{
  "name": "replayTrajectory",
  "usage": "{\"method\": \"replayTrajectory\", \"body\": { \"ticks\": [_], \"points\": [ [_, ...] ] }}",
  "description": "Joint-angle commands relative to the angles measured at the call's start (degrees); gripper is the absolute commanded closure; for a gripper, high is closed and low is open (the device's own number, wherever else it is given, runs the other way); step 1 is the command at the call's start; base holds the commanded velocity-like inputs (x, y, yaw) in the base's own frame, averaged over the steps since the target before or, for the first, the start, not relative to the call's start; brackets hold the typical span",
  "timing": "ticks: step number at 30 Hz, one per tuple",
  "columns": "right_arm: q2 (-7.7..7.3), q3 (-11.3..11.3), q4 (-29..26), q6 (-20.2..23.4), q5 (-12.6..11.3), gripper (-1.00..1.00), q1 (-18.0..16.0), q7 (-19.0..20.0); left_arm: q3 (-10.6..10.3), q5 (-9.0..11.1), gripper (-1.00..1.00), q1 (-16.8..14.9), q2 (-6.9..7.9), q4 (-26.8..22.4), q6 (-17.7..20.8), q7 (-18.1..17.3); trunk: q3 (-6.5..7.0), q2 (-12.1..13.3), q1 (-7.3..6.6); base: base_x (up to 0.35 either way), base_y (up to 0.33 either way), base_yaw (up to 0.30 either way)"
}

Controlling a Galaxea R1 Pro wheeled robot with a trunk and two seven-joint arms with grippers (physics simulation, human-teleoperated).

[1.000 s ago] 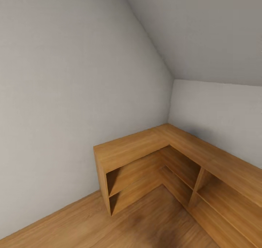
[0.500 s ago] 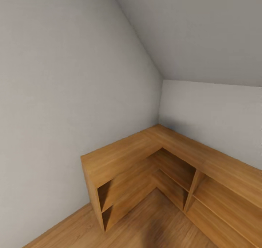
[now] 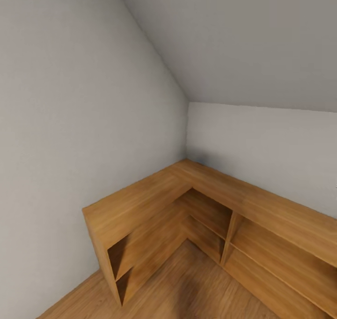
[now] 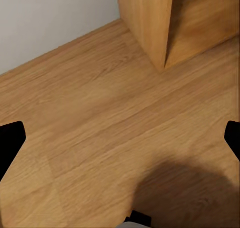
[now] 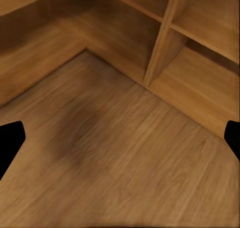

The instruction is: In the bedroom, organize the workspace by keeping the computer under the desk, ensuring the monitor is on the desk, placing the keyboard on the desk next to the monitor, placing the mouse on the desk next to the keyboard, moving the folder from the swivel chair onto the desk next to the mouse, stacking the notebook on top of the folder with the pen on top of the notebook, and positioning the swivel chair next to the desk.

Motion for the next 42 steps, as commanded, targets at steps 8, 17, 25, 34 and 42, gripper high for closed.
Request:
{"method": "replayTrajectory", "body": {
  "ticks": [8, 17, 25, 34, 42],
  "points": [
    [0.03, 0.51, 0.10, -0.21, -0.61, -1.00, -0.07, -0.06, -0.49, 0.17, -1.00, -0.02, 0.02, -0.05, -0.02, 0.59, -0.30, -0.05, 0.01, 0.010, 0.012, -0.277],
    [0.09, 0.51, 0.10, -0.21, -0.66, -1.00, -0.07, -0.13, -0.57, 0.18, -1.00, -0.02, 0.02, -0.05, 0.00, 0.51, -0.82, -0.05, 0.01, 0.218, 0.193, -0.235],
    [0.05, 0.48, 0.09, -0.21, -0.66, -1.00, -0.07, -0.15, -0.51, 0.18, -1.00, -0.02, 0.02, -0.05, 2.09, 0.52, -1.33, -0.05, 0.01, 0.061, 0.040, -0.219],
    [0.03, 0.50, 0.10, -0.21, -0.66, -1.00, -0.07, -0.15, -0.54, 0.02, -1.00, -0.02, -0.02, -0.05, 2.25, 0.52, -1.79, -0.05, 0.01, 0.003, 0.002, -0.245],
    [0.03, 0.46, 0.10, -0.21, -0.66, -1.00, -0.07, -0.15, -0.58, 0.00, -1.00, -0.02, -0.06, -0.05, 2.34, 0.52, -1.88, -0.05, 0.01, 0.092, 0.093, -0.277]
  ]
}}
